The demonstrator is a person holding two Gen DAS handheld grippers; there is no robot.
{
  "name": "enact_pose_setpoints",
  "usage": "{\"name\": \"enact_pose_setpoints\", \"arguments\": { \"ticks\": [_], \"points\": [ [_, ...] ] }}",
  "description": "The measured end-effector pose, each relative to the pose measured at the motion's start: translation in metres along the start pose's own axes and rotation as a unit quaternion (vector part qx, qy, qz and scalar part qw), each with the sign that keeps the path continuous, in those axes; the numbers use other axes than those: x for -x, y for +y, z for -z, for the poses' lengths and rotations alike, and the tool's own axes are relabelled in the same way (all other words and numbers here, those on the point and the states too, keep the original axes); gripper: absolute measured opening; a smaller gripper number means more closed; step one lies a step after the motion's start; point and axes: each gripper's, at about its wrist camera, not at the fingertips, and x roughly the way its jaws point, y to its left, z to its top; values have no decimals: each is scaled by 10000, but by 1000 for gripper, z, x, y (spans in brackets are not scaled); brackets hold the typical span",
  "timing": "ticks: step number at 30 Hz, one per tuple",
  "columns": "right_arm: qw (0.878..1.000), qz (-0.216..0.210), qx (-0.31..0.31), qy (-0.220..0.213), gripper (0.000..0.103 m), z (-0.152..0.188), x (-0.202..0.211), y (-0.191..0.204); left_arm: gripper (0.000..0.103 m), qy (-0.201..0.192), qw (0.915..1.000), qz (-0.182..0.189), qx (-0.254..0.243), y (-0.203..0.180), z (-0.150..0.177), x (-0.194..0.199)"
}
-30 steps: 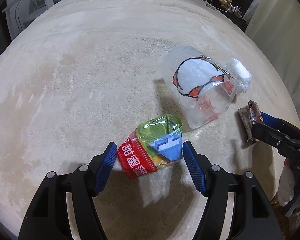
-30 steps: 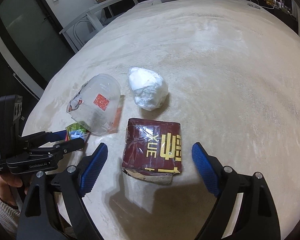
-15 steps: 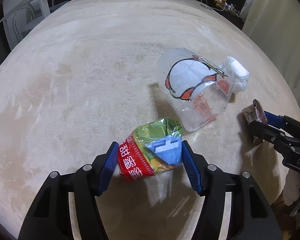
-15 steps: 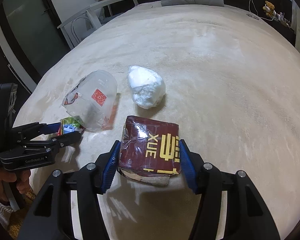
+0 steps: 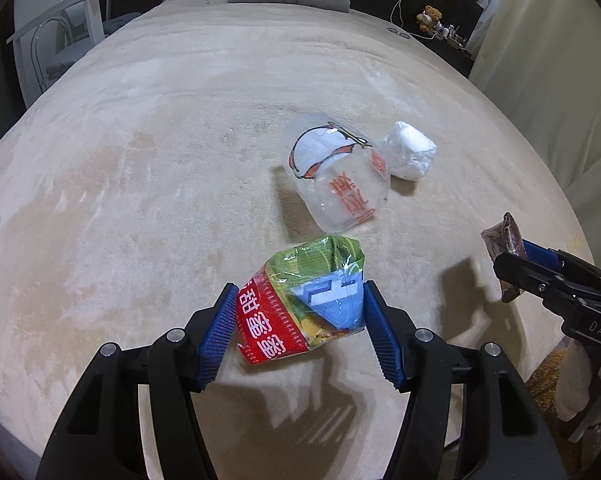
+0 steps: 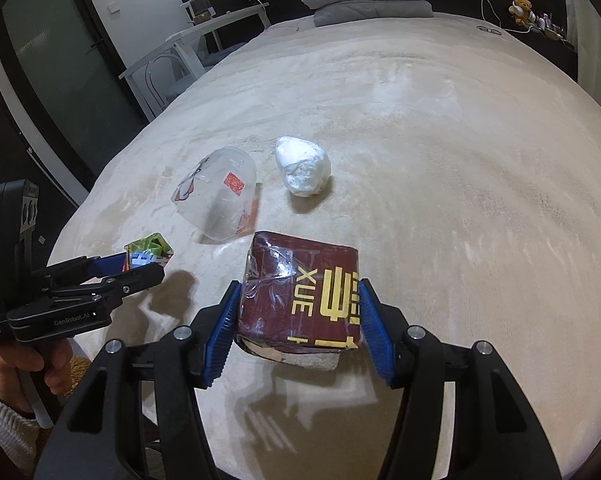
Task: Collect trash
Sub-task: 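Carry the XUE box and snack bag down to the clear trash bag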
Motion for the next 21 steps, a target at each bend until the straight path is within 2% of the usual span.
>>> {"name": "enact_pose_setpoints", "arguments": {
  "ticks": [21],
  "points": [
    [9994,-141,36,-299,57,65,94,35,61,-392,9983,362,-246,-57,71,93]
  ]
}}
